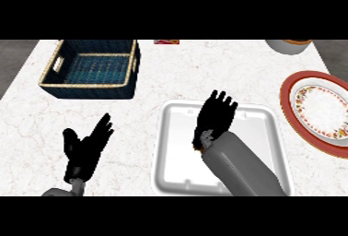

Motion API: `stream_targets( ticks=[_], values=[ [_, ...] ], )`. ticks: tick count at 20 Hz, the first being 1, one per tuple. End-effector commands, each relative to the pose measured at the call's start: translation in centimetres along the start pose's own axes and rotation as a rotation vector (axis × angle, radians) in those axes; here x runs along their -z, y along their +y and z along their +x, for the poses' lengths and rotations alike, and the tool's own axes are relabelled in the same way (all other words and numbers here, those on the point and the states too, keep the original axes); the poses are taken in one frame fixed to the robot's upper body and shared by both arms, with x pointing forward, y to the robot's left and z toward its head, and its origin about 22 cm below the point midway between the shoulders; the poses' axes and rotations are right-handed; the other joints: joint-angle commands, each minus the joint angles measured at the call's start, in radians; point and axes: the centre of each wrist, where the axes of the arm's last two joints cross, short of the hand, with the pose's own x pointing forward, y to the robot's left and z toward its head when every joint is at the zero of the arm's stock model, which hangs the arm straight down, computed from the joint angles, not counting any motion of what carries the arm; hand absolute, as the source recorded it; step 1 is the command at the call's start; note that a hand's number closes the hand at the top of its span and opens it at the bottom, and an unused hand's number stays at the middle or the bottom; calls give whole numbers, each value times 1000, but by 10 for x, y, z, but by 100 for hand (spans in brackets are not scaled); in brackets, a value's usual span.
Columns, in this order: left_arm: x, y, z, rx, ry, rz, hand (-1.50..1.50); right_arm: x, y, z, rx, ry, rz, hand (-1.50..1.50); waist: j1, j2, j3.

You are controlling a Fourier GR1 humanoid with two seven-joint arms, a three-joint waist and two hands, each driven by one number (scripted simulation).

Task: Pick the sweet potato from the tray and place it in the plate

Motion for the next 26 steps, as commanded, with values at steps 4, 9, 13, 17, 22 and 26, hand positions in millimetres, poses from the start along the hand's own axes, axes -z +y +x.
stream_targets(
  ticks=[4,9,13,17,22,26],
  values=[
    [-2,-2,6,-4,2,18,0,2,11,7,-85,246,0,-150,-5,-3,0],
    [-10,-4,-12,-29,-3,-1,0,1,22,0,-65,257,29,-150,-8,-3,0],
    [1,-4,5,-2,-8,0,0,19,25,4,-64,284,45,-150,5,4,1],
    [1,-4,7,7,7,13,0,16,44,-5,-160,272,141,150,0,2,1],
    [-6,8,-12,-2,9,5,0,11,34,5,-200,199,96,150,-10,-1,0],
    [-4,12,2,-3,-2,12,0,19,62,-6,-242,191,68,150,-7,0,0]
  ],
)
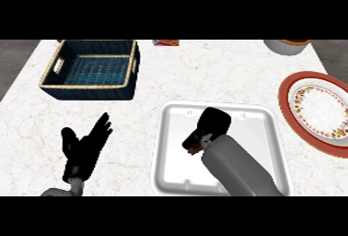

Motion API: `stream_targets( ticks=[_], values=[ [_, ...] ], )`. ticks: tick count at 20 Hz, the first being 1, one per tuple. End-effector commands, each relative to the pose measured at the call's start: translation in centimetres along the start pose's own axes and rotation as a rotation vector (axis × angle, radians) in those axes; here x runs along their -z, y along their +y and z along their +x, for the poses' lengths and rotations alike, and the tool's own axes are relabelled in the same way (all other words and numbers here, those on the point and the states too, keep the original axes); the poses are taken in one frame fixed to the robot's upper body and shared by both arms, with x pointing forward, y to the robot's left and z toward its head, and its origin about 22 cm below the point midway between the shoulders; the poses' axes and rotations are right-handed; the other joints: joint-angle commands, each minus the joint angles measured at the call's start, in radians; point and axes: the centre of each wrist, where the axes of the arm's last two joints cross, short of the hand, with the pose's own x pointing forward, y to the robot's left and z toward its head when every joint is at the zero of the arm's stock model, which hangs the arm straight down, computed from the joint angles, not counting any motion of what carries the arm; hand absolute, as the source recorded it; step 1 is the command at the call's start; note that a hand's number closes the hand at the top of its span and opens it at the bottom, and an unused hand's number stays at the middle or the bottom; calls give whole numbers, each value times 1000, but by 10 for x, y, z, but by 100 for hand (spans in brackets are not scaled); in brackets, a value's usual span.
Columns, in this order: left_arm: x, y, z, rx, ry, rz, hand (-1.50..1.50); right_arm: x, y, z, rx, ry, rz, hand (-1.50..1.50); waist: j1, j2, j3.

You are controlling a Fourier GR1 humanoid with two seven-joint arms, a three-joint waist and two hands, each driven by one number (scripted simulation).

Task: Pick the sweet potato from the tray and place it in the plate

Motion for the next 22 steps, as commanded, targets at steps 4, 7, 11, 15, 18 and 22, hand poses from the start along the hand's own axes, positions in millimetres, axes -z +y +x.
stream_targets(
  ticks=[4,7,11,15,18,22],
  values=[
    [-5,5,-7,-8,-4,8,0,-1,-7,12,-80,137,-177,150,-7,10,0],
    [3,2,-2,-11,-1,0,0,1,-24,14,100,92,-360,150,-11,13,0],
    [-2,-7,-5,-11,-6,-6,0,48,-124,-23,419,292,-468,150,5,28,3],
    [3,-11,5,-7,-22,-29,0,62,-170,-41,528,396,-652,150,32,42,2],
    [3,-7,8,17,-39,-47,0,72,-190,-58,602,470,-756,150,45,46,2],
    [2,-10,7,20,-27,-50,0,82,-217,-83,715,558,-884,150,44,44,3]
  ],
)
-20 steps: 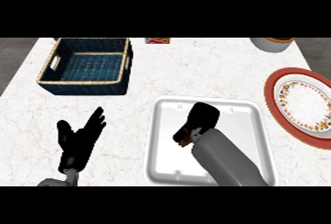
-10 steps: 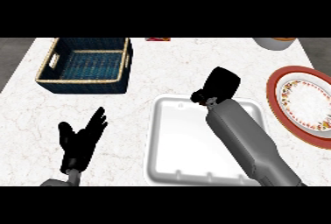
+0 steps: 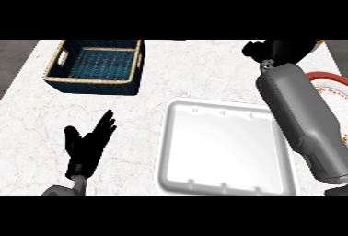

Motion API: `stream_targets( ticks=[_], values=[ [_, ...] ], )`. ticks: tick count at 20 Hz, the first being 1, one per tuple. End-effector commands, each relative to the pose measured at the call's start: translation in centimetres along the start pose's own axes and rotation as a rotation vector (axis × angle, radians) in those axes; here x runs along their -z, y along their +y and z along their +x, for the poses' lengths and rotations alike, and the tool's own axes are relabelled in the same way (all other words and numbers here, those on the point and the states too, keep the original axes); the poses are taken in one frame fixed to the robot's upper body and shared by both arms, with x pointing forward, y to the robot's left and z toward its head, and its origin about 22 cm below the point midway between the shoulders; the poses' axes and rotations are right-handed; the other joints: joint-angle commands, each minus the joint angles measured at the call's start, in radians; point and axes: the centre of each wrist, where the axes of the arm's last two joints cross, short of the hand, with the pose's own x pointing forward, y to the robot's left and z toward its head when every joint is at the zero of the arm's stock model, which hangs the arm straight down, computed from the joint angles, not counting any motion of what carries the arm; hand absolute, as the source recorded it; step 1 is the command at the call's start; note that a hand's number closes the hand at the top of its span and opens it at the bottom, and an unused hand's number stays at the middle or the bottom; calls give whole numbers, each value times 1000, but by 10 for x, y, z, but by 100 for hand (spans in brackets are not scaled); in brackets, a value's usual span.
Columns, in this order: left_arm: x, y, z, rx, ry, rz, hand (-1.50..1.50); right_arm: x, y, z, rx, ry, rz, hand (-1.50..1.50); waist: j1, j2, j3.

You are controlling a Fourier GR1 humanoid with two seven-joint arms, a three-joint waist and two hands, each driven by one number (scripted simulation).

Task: Pick the sweet potato from the tray and place it in the plate

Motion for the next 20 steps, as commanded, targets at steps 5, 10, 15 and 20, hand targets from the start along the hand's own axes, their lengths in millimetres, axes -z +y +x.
stream_targets(
  ticks=[5,10,15,20],
  values=[
    [4,-2,5,0,5,9,0,41,-15,-17,311,373,-242,150,-12,1,3],
    [0,1,-1,-10,7,16,0,53,-9,-39,395,407,-359,150,-14,-4,2],
    [3,2,7,-19,9,43,0,61,25,-88,324,469,-445,150,-35,-13,2],
    [2,3,2,-20,20,34,0,79,42,-144,275,541,-549,150,-41,-12,2]
  ],
)
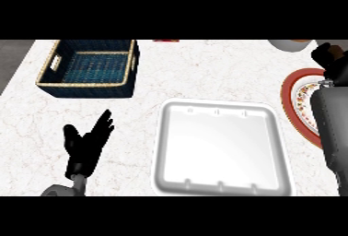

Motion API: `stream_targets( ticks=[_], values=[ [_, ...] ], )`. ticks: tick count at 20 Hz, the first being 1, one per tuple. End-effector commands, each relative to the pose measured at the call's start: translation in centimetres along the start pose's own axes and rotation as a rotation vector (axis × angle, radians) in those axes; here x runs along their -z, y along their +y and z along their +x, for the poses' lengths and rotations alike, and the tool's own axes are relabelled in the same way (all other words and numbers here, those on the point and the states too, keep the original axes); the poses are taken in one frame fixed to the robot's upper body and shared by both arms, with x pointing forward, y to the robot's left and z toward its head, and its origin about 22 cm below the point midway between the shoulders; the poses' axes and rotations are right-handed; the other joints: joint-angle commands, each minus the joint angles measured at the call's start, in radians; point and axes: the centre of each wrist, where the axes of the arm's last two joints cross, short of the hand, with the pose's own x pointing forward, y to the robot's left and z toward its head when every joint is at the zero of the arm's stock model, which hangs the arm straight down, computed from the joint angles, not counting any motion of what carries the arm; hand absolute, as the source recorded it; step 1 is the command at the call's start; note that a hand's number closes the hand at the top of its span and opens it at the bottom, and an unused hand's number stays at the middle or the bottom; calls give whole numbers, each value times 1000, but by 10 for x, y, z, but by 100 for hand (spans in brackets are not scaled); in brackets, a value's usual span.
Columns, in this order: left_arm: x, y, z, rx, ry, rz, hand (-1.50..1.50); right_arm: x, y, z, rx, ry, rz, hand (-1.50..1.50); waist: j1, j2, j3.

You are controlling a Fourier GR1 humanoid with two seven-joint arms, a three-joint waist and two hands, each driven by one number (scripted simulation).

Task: Pick the sweet potato from the tray and place it in the plate

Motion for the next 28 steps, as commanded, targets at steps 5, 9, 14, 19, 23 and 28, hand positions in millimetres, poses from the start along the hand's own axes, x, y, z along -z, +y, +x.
stream_targets(
  ticks=[5,9,14,19,23,28],
  values=[
    [-2,-2,0,-10,-5,1,0,23,25,-75,103,321,-151,150,-1,-7,1],
    [-1,8,1,-7,5,9,0,26,39,-113,87,337,-174,150,6,-5,1],
    [-4,4,-5,-9,4,-4,0,27,50,-130,34,536,-65,150,7,-6,2],
    [-7,2,-14,4,6,7,0,22,67,-150,-45,588,161,-150,6,-9,3],
    [-10,-6,-7,1,1,5,0,24,70,-164,39,523,171,-150,4,-13,4],
    [-2,-4,-2,-11,20,-3,0,15,66,-156,224,443,23,-150,-8,-13,5]
  ],
)
